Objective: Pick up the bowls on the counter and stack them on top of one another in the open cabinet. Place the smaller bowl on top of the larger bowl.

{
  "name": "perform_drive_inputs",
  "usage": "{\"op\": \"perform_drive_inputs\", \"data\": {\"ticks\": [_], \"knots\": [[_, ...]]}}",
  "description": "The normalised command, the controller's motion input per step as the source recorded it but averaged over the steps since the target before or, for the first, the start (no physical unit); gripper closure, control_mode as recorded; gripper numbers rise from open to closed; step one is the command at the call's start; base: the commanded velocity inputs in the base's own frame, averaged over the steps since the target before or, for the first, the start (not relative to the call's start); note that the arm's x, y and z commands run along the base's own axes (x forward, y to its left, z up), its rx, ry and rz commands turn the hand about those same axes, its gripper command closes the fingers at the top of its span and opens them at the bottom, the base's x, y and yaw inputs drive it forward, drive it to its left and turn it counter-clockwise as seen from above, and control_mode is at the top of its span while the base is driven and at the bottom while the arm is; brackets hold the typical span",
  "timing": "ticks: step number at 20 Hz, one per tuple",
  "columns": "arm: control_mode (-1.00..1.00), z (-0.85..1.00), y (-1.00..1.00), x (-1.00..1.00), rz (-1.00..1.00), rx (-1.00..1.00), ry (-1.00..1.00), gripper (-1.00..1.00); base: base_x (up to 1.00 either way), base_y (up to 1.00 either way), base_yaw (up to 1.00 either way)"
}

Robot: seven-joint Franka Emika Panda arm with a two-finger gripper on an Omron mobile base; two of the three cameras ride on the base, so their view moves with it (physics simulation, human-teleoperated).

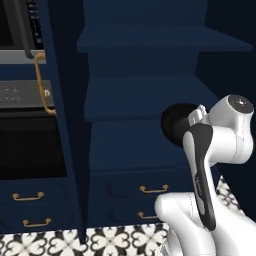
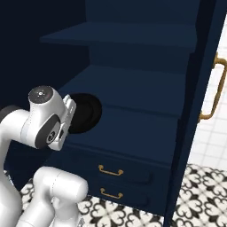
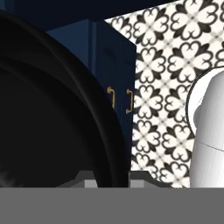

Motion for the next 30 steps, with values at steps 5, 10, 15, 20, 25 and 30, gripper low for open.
{"op": "perform_drive_inputs", "data": {"ticks": [5,10,15,20,25,30], "knots": [[1.00,0.00,0.00,0.00,0.00,0.00,0.00,1.00,0.67,-0.01,0.00],[1.00,0.00,0.00,0.00,0.00,0.00,0.00,1.00,0.71,-0.01,0.00],[1.00,0.00,0.00,0.00,0.00,0.00,0.00,1.00,0.48,-0.18,0.01],[1.00,0.00,0.00,0.00,0.00,0.00,0.00,1.00,0.45,-0.24,0.01],[-1.00,-0.17,-0.11,0.43,0.02,0.00,-0.01,1.00,0.09,-0.04,0.00],[-1.00,-0.35,-0.26,0.73,0.06,0.01,-0.01,1.00,0.00,0.00,0.00]]}}
